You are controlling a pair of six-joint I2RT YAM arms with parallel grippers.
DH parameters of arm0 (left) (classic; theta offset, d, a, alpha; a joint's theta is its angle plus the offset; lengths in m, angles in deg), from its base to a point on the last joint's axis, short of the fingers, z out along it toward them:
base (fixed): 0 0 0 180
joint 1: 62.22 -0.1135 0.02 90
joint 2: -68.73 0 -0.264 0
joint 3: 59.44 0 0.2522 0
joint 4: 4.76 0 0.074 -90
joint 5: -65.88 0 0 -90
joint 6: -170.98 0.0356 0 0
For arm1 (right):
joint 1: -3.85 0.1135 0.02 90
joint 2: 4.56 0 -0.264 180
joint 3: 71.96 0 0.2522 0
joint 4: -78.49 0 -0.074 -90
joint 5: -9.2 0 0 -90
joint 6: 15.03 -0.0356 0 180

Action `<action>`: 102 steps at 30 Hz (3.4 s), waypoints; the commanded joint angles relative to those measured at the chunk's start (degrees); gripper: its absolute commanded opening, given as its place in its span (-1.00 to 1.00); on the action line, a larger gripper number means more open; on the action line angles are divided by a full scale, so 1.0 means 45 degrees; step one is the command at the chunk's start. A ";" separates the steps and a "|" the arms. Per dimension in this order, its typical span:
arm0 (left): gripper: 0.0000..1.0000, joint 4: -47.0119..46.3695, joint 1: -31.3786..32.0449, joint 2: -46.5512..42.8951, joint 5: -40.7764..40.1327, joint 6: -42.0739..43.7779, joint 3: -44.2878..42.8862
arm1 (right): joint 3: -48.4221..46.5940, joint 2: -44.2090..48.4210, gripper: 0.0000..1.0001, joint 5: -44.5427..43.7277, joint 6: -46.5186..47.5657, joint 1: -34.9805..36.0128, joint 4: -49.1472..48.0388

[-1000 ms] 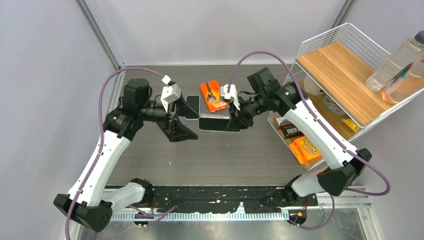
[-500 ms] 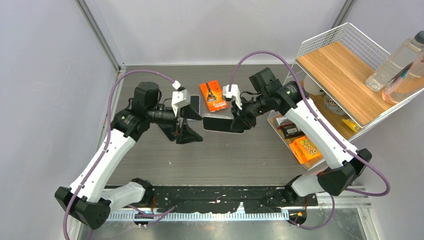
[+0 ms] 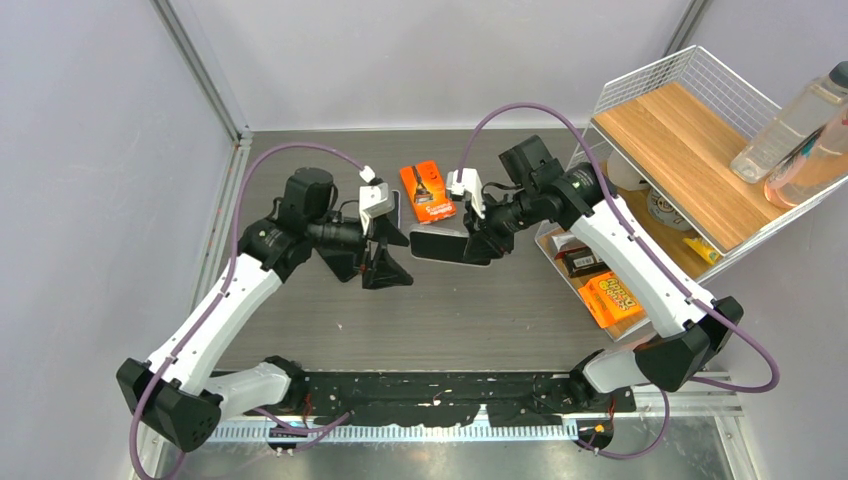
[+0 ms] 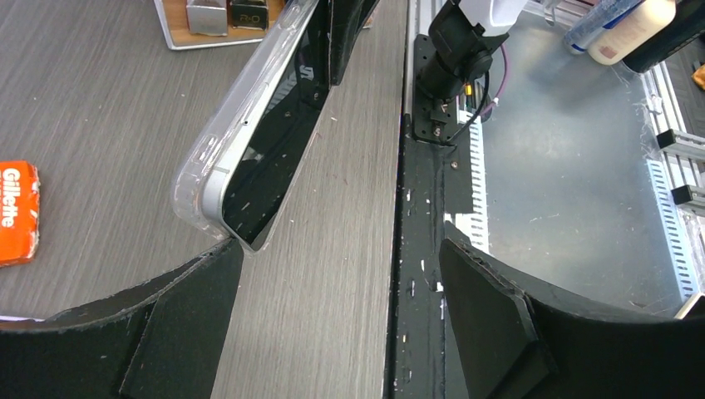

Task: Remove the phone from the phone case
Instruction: Remove the phone case from the phone.

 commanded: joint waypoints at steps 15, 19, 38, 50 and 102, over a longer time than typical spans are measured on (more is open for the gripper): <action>0.81 -0.4291 0.0247 0.0683 0.0640 -0.2796 0.0131 | -0.0022 0.0552 -0.89 0.3528 0.0196 0.0734 -0.2036; 0.80 -0.4587 0.0233 0.0807 0.0563 -0.2981 -0.0010 | -0.0017 0.0516 -0.89 0.3703 0.0262 0.0736 -0.1965; 0.78 -0.3814 -0.0139 0.0876 0.0523 -0.2391 -0.1502 | 0.0298 0.0347 -0.89 0.3610 0.0637 0.0817 -0.1615; 0.78 -0.3988 -0.0149 0.1147 0.0460 -0.2439 -0.2079 | 0.0451 0.0109 -0.89 0.3610 0.0825 0.1071 -0.1466; 0.74 -0.6174 0.0588 0.2163 0.0986 -0.1888 -0.1017 | 0.0066 -0.0706 -0.89 0.4773 0.1841 0.1520 -0.0365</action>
